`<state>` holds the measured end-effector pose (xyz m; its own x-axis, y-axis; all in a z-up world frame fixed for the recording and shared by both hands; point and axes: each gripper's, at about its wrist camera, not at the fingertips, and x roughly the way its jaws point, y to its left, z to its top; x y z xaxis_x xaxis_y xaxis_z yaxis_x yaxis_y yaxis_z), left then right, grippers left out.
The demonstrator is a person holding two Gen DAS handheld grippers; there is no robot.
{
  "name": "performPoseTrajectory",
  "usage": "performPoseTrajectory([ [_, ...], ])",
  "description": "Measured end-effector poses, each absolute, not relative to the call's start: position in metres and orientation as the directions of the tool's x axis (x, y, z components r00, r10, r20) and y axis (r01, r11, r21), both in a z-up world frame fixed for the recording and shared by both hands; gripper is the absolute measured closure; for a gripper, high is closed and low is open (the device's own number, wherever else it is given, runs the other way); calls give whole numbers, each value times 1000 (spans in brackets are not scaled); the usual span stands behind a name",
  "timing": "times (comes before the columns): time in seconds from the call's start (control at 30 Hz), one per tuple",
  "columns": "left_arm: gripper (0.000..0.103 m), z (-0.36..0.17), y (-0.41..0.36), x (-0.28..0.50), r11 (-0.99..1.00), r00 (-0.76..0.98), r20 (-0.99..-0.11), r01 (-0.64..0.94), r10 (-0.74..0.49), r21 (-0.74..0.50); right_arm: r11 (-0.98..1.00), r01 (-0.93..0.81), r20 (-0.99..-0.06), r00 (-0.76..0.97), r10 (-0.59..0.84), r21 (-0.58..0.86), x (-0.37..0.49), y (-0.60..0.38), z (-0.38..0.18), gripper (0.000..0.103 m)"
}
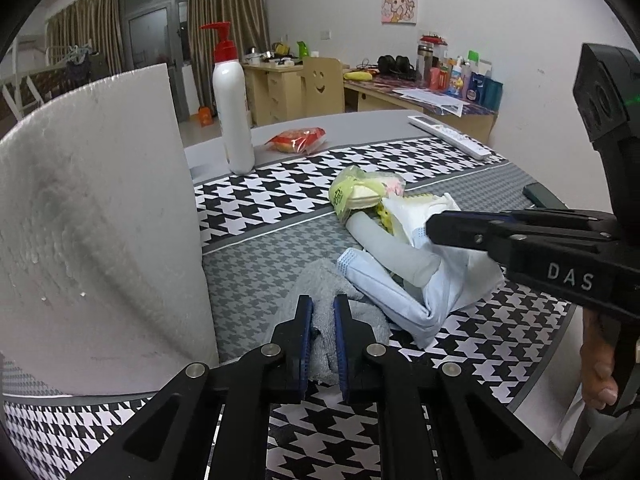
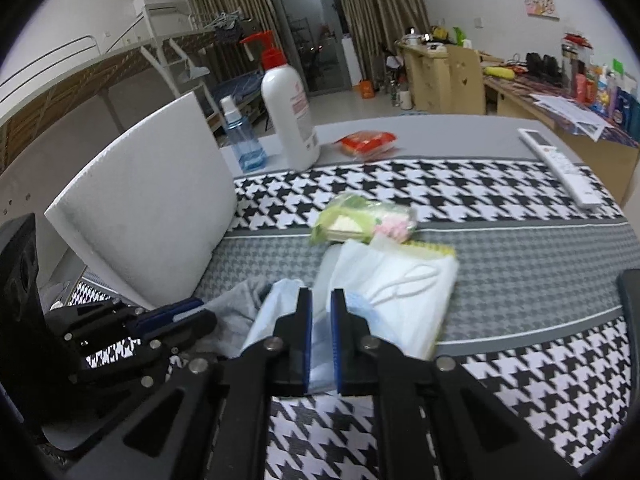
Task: Organize soft objects
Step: 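Close the left tool on the grey sock while the right tool approaches the white mask, then lift the grey sock with the left tool off the table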
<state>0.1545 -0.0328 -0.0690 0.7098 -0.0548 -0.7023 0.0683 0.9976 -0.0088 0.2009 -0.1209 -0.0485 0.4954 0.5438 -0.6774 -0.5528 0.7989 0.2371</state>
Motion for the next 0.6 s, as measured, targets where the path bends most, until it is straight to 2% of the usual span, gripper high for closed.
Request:
performPoseTrajectory([
  [0.07, 91, -70, -33, 155, 998, 707, -705, 69, -56, -10, 797, -561, -680, 495, 541, 225, 200, -116, -48, 91],
  [0.13, 91, -71, -33, 156, 997, 705, -707, 72, -59, -12, 793, -570, -686, 490, 538, 215, 201, -110, -49, 86],
  [0.17, 91, -71, -33, 156, 997, 704, -708, 72, -59, -12, 795, -569, -690, 490, 532, 209, 202, -108, -50, 76],
  [0.2, 91, -71, -33, 156, 997, 703, -708, 73, -60, -12, 802, -565, -695, 497, 520, 195, 203, -106, -51, 61],
  [0.23, 91, -71, -33, 156, 997, 702, -709, 75, -61, -11, 804, -565, -695, 504, 514, 185, 203, -104, -52, 57],
  [0.47, 91, -73, -31, 156, 997, 700, -711, 77, -65, -15, 806, -569, -721, 491, 489, 159, 206, -96, -60, 55],
  [0.6, 91, -75, -30, 156, 997, 696, -715, 72, -62, -17, 815, -562, -701, 526, 481, 138, 202, -98, -52, 58],
])
